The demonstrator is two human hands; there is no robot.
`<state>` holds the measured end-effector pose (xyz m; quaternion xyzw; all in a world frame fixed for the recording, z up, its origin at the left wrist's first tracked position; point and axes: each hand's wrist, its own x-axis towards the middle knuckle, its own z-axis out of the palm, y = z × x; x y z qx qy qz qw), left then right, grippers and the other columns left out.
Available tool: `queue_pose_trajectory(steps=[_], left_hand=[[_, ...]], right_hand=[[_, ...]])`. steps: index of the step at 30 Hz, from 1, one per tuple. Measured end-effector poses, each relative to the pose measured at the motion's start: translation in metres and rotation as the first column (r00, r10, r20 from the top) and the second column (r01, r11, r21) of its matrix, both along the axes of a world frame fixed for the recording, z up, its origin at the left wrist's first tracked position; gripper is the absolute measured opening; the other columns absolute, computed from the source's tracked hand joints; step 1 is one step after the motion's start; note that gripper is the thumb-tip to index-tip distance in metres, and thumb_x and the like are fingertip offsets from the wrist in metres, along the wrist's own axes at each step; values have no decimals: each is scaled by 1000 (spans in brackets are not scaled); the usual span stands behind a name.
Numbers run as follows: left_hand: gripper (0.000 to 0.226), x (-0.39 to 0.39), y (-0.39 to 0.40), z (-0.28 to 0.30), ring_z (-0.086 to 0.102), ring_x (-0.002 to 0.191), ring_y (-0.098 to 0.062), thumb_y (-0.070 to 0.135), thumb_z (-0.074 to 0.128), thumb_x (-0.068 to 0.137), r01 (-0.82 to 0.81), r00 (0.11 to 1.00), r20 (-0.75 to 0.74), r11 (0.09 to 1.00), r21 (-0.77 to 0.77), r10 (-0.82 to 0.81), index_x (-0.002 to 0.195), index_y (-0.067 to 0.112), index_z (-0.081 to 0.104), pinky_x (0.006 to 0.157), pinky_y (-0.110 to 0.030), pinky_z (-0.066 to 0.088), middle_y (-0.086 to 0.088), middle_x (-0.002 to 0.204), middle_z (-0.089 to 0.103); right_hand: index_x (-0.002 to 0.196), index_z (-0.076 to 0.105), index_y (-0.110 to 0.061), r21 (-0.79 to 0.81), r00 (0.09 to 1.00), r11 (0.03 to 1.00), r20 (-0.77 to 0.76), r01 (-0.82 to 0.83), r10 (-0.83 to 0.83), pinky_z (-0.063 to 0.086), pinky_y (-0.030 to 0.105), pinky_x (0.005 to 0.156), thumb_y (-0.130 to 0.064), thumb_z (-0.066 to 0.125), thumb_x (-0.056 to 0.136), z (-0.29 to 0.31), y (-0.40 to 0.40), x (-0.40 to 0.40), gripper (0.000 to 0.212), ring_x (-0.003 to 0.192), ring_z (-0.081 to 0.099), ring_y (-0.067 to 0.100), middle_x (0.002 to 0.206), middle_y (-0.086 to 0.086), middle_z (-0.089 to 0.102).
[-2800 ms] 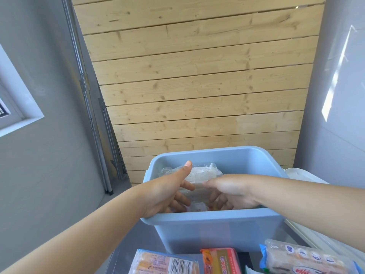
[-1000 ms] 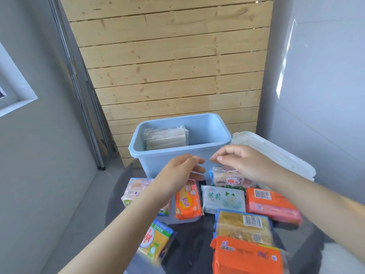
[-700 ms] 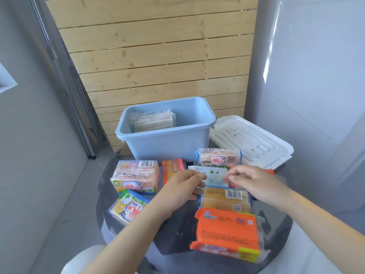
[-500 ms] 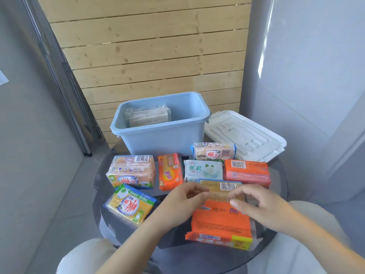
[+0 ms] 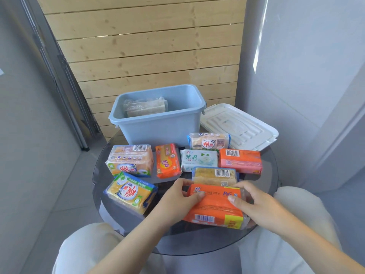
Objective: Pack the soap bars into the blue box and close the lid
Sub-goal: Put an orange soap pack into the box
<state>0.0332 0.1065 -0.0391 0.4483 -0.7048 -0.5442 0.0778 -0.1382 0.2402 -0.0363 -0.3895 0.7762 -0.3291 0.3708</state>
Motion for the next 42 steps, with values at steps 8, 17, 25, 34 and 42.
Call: queue_pose_trajectory(steps=[8, 17, 25, 34, 42], left_hand=[[33, 11, 5, 17, 73, 69, -14, 33, 74, 76, -143, 980, -139, 990, 1, 141, 106, 26, 61, 64, -27, 59, -2, 89, 73], [27, 2, -49, 98, 73, 64, -17, 33, 76, 73, -211, 943, -288, 968, -132, 166, 98, 24, 70, 59, -28, 59, -2, 76, 77], [23, -19, -118, 152, 67, 47, -10, 23, 75, 76, -283, 892, -409, 944, -170, 194, 99, 17, 71, 41, -18, 49, 7, 56, 70], [25, -61, -204, 159, 62, 60, -21, 21, 65, 86, -253, 921, -319, 966, -56, 223, 104, 3, 67, 65, -38, 57, -12, 79, 66], [11, -69, -241, 103, 65, 56, -16, 14, 63, 87, -183, 966, -134, 953, 241, 219, 90, 4, 64, 54, -26, 55, -9, 73, 70]], right_hand=[[101, 60, -33, -78, 997, 994, 14, 71, -70, 54, 35, 87, -36, 65, 81, 19, -8, 10, 20, 89, 67, 5, 98, -14, 70], [110, 57, -25, -204, 998, 977, -12, 63, -67, 59, 46, 73, -43, 63, 81, 95, -74, -2, 34, 77, 71, 21, 98, 2, 70], [121, 53, -18, -304, 999, 952, 6, 48, -49, 56, 50, 81, -36, 65, 81, 147, -156, -22, 45, 79, 69, 28, 97, 7, 68], [121, 51, -18, -231, 985, 973, -170, -12, -28, 45, 21, 43, -30, 59, 87, 176, -259, -51, 37, 61, 58, 16, 95, 5, 61], [135, 46, -17, 162, 838, 958, -465, -235, 284, 46, 28, 80, -31, 55, 89, 152, -294, -57, 49, 107, 62, 28, 128, 9, 60]])
